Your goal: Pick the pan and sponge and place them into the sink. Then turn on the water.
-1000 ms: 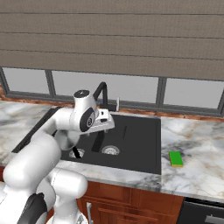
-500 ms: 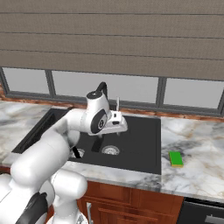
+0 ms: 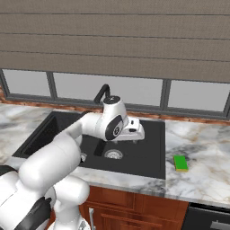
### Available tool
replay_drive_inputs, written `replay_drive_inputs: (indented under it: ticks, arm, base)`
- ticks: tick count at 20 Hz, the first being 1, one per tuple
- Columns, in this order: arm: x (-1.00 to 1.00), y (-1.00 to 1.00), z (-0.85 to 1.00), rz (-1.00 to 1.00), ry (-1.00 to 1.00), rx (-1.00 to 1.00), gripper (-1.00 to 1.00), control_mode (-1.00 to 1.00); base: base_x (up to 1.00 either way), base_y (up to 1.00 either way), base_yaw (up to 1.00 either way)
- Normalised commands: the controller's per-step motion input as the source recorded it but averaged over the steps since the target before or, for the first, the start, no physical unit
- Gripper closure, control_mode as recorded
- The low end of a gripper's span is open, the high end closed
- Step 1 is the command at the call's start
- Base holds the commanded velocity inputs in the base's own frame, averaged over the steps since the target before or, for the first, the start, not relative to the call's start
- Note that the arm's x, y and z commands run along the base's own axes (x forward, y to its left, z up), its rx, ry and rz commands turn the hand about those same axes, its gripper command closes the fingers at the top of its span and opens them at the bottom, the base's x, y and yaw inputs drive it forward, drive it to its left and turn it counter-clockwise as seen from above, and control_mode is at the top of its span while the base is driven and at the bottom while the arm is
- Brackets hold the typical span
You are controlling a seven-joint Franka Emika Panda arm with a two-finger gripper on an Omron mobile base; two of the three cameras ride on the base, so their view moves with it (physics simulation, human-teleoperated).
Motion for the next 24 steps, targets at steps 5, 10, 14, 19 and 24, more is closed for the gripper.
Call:
replay_drive_inputs:
  ticks: [5,10,14,19,24]
  arm:
    - [-0.18,-0.52,0.12,-0.07,0.0,0.05,-1.0,-1.0]
    - [-0.18,-0.5,0.14,-0.07,0.0,0.04,-1.0,-1.0]
    - [-0.11,-0.47,0.01,-0.05,0.0,0.04,-1.0,-1.0]
    - [-0.09,-0.43,0.0,-0.02,0.0,0.05,-1.0,-1.0]
    - [-0.02,-0.37,0.0,0.0,0.0,0.03,-1.0,-1.0]
  base:
    - [0.0,0.0,0.0]
    - [0.0,0.0,0.0]
    - [0.0,0.0,0.0]
    - [0.0,0.0,0.0]
    - [0.0,0.0,0.0]
